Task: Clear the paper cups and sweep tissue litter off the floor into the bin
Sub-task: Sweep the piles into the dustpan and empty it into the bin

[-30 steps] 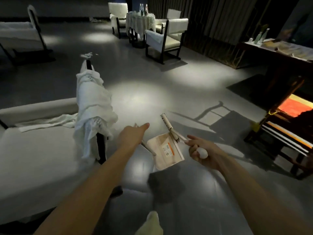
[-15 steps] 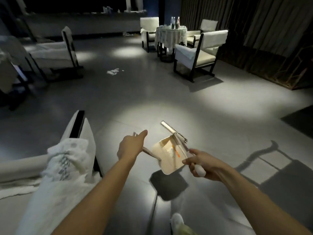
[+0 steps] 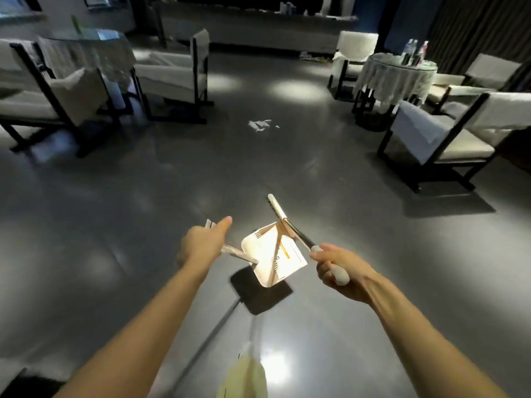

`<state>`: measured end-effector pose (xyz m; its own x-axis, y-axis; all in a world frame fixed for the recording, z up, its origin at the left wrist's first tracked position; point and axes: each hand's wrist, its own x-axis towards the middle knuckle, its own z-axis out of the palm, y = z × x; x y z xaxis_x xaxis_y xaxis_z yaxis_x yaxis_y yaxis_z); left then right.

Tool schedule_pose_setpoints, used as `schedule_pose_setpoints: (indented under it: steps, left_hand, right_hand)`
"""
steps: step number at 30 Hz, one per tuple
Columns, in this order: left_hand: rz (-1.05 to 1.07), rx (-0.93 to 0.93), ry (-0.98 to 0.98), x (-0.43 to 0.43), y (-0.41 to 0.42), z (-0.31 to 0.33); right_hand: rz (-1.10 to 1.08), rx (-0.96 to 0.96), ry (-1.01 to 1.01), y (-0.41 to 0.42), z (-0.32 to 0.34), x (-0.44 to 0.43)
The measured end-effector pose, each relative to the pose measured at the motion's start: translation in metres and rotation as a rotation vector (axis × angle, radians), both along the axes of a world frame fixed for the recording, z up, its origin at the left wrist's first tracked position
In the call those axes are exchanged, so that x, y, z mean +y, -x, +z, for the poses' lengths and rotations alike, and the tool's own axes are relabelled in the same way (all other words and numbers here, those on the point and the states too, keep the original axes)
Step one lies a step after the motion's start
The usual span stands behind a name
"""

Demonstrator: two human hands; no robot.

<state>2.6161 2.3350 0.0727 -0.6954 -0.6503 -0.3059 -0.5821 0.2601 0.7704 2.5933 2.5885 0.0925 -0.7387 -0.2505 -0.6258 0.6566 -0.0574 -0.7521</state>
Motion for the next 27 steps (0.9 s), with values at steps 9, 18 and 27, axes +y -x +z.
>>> schedule_pose_setpoints:
  steps: [9, 18, 27]
  left_hand:
    - [0.060, -0.041, 0.109, -0.059, 0.319, 0.032]
    - [0.127, -0.095, 0.128, -0.097, 0.633, 0.013]
    - [0.243, -0.083, 0.059, -0.149, 0.924, 0.011]
  right_hand:
    - [0.091, 0.025, 0.021, 0.320, 0.004, -0.039]
    - [0.192, 0.058, -0.011, 0.659, -0.030, -0.070]
    - [0.163, -0.072, 0.065, 0.987, -0.023, -0.123]
